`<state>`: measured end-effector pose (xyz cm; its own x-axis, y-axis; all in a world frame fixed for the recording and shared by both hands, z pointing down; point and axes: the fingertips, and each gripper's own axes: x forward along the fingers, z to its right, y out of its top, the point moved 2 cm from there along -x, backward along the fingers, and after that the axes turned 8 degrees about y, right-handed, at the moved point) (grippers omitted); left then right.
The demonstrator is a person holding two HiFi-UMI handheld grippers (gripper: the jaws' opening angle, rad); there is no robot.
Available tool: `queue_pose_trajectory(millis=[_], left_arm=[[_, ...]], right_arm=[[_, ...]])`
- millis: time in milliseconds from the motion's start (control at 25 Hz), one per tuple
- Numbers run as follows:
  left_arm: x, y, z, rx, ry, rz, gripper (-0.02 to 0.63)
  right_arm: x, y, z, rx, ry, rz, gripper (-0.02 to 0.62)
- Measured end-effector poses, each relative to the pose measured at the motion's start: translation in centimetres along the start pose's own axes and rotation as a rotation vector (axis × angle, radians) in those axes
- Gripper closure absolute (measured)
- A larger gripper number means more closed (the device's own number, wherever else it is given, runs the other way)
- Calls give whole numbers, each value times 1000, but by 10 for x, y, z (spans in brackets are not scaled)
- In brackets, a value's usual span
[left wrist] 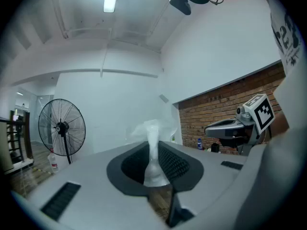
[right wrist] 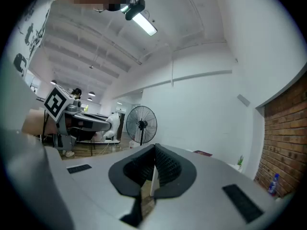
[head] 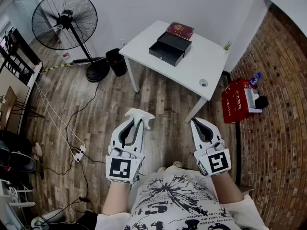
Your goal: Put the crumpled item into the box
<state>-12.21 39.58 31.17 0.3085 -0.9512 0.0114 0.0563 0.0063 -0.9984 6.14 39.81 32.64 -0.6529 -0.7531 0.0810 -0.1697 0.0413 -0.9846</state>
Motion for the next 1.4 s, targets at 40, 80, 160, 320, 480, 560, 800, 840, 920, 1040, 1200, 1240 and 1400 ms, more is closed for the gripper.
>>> queue_pose_trajectory(millis=[40,80,160,320,480,560,800,840,920,1040,1200,1240,1400], left_arm=[[-2,-1,-2,14,-6,-16,537],[-4,-2,-3,23,-10,-25,537],[-5,0,-7,14,-12,-13,537],[-7,-1,-13,1,-23,7,537],[-10,-8,-19,6,-28,6,537],[-7,-9,-21,2,-29,9,537],[10,-20,-26,-8,-13,-5,537],[15,-23,-27,-6,-11,-11,536],[28,-29,-28,9,-10,-31,535],[57,-33,-31,42,-7,-48,535],[116,-27,-34,60,0,-24,535],[134,-24,-35,66,2,-27,535],[213,-9,-39,83,18,-26,535]], right_arm=[[0,0,-2,3,-1,-3,583],[1,0,-4,5,-3,-5,583],[2,1,-7,11,-4,-8,583],[9,2,-14,6,3,-12,583],[17,-1,-19,4,1,-22,581],[21,-3,-16,35,-10,-25,581],[36,-17,-1,65,2,-39,581],[40,-20,3,65,7,-42,581],[50,-27,12,68,16,-46,581],[75,-33,34,81,29,-36,580],[116,-39,84,92,47,-27,581],[128,-39,100,96,48,-27,581],[176,-36,169,100,72,-11,581]])
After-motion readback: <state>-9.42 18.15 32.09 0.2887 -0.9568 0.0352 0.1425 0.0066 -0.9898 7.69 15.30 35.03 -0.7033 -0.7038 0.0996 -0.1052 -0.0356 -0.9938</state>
